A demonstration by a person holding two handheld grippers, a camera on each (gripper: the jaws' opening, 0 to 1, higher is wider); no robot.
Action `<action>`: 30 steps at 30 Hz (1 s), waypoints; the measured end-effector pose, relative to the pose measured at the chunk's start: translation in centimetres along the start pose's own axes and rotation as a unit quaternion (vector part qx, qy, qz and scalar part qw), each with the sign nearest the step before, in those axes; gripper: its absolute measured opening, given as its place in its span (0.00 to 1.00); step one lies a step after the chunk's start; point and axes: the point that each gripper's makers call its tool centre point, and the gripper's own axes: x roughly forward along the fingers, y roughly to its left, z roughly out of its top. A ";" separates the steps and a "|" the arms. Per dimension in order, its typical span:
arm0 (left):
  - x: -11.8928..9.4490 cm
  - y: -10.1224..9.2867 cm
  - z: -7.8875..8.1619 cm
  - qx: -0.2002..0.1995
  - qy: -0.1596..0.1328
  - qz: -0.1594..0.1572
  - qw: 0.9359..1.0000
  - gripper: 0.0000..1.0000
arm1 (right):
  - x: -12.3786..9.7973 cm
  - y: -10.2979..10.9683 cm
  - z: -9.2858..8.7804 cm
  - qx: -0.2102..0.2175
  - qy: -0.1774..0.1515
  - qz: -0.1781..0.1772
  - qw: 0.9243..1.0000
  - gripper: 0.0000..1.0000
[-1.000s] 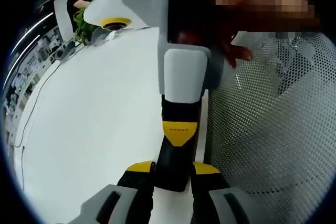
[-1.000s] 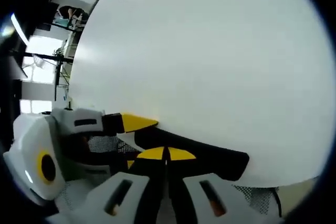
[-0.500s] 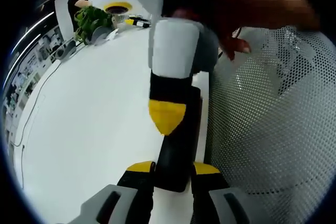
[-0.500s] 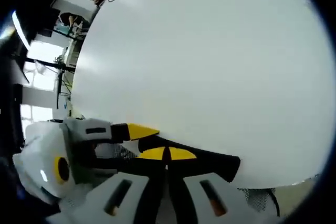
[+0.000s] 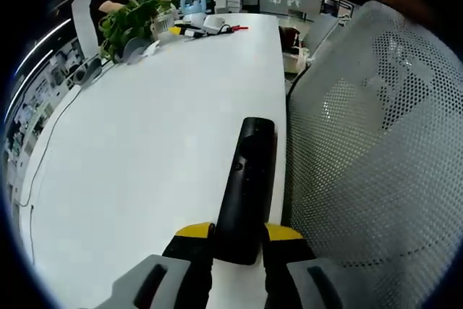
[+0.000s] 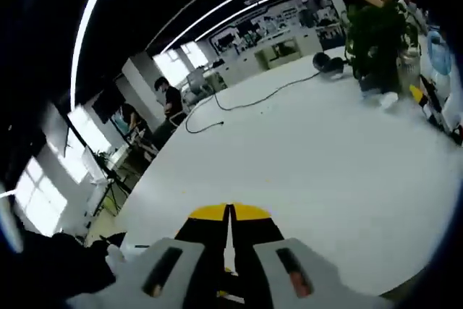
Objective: Press the specified remote control buttons in sequence, fully releasing each button before pressing the next.
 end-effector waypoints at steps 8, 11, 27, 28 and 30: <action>0.0 0.1 0.0 0.007 0.013 -0.003 1.000 0.25 | -5.4 -0.1 3.0 -0.092 -0.095 -0.064 0.989 0.35; 0.0 0.2 0.0 0.011 0.013 -0.005 1.000 0.24 | -6.3 -0.5 2.9 -0.128 -0.119 -0.101 0.979 0.62; -0.3 0.7 -0.3 0.061 0.029 0.000 0.998 0.23 | -7.8 -3.3 1.3 -0.153 -0.138 -0.219 0.954 0.95; -0.3 0.7 -0.4 0.061 0.030 0.001 0.998 0.23 | -7.9 -3.8 1.2 -0.144 -0.140 -0.230 0.952 0.96; -0.4 1.0 -0.5 0.055 0.032 0.002 0.998 0.23 | -8.1 -4.0 1.3 -0.135 -0.141 -0.232 0.953 0.98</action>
